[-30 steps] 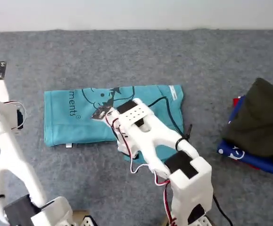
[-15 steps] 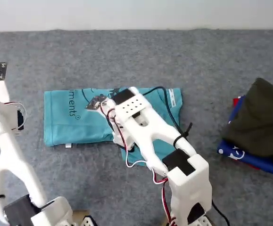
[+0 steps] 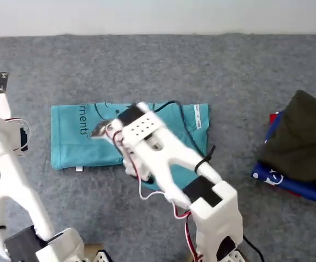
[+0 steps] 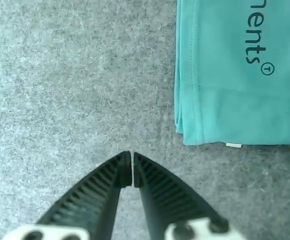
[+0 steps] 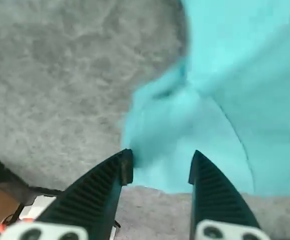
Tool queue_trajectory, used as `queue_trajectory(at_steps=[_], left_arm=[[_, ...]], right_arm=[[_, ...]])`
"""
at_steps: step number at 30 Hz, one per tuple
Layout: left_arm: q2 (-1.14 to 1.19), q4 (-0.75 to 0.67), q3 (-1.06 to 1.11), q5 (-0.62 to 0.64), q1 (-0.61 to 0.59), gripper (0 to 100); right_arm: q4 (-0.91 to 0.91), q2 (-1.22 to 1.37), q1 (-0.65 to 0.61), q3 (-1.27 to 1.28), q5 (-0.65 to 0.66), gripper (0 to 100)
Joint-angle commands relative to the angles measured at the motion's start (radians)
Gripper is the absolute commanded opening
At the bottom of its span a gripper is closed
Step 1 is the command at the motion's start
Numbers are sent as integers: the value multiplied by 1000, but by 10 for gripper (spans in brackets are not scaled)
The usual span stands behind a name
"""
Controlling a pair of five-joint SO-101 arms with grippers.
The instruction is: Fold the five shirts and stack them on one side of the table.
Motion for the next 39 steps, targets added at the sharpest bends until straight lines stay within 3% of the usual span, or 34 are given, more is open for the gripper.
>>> queue_trajectory(at_steps=[1, 6, 13, 19, 25, 33, 39], left_arm=[[-38, 3, -35, 6, 52, 19], [-29, -51, -8, 26, 161, 19], [100, -138, 107, 49, 313, 57], [347, -219, 102, 31, 264, 62], [557, -288, 35, -89, 167, 62], [738, -152, -305, -106, 126, 62], [724, 20, -504, -106, 138, 62]], right_arm=[[42, -28, 113, -117, -5, 172], [16, -16, 239, -255, -5, 151], [-245, 147, 412, -259, -3, 23], [-332, 321, 484, -299, 74, 13], [-328, 443, 545, -525, 133, 13], [-202, 562, 556, -795, 133, 13], [-25, 575, 532, -996, 133, 13]])
